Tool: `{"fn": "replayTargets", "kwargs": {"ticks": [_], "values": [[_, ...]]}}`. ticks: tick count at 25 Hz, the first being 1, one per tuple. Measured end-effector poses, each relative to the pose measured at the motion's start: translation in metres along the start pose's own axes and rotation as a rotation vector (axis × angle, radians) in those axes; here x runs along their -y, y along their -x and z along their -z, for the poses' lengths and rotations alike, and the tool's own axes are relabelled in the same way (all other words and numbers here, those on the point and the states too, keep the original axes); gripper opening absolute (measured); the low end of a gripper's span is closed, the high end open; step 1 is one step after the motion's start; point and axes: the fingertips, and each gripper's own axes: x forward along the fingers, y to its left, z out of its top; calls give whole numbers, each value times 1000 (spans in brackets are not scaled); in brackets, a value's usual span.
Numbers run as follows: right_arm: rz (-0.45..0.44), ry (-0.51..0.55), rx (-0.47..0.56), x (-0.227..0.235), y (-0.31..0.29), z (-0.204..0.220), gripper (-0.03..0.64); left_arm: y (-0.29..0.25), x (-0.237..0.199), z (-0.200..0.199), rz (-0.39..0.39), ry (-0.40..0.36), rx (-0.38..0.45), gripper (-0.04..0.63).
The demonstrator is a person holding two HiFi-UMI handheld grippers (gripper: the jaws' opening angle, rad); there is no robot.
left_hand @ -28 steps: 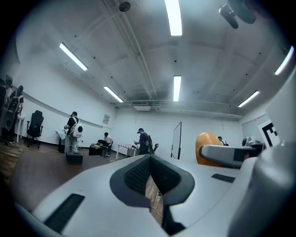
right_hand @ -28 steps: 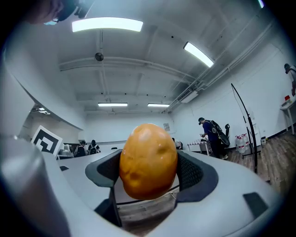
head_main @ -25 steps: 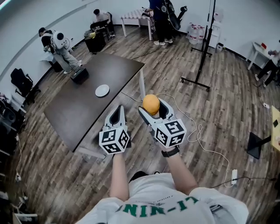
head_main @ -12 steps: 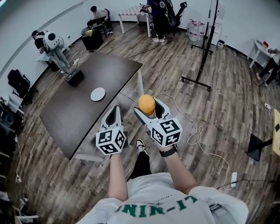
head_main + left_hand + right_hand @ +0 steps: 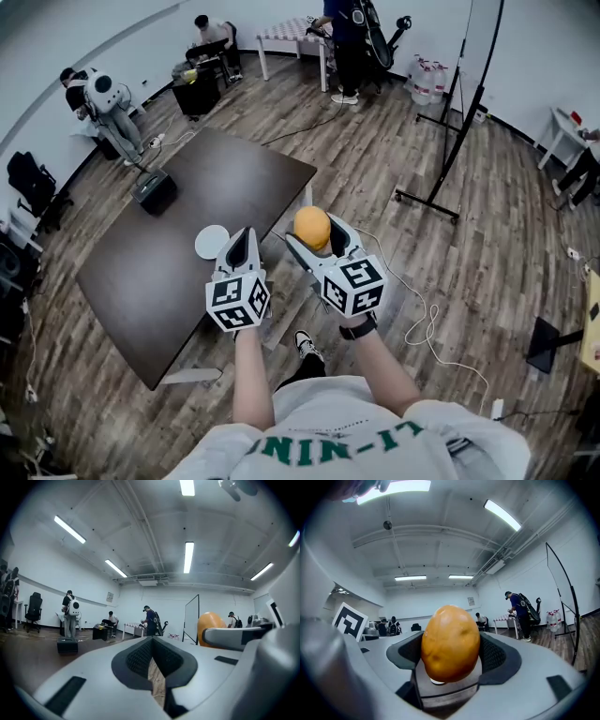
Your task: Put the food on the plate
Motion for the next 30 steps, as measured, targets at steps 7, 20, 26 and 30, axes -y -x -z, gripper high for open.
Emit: {"fn": "replayTargets", "kwargs": {"ticks": [7, 20, 26, 30], "values": [[-75, -7, -38, 18, -135, -3, 362, -82, -88, -29, -82, -10, 55, 12], [-302, 17, -152, -37, -288, 34, 362, -102, -239, -23, -357, 14, 74, 12], [-478, 42, -190, -82, -355, 44, 362, -94, -308, -19, -492, 33, 75, 12], [-602, 102, -236, -110, -403, 51, 362, -94, -350, -16, -579, 53, 73, 12]]}}
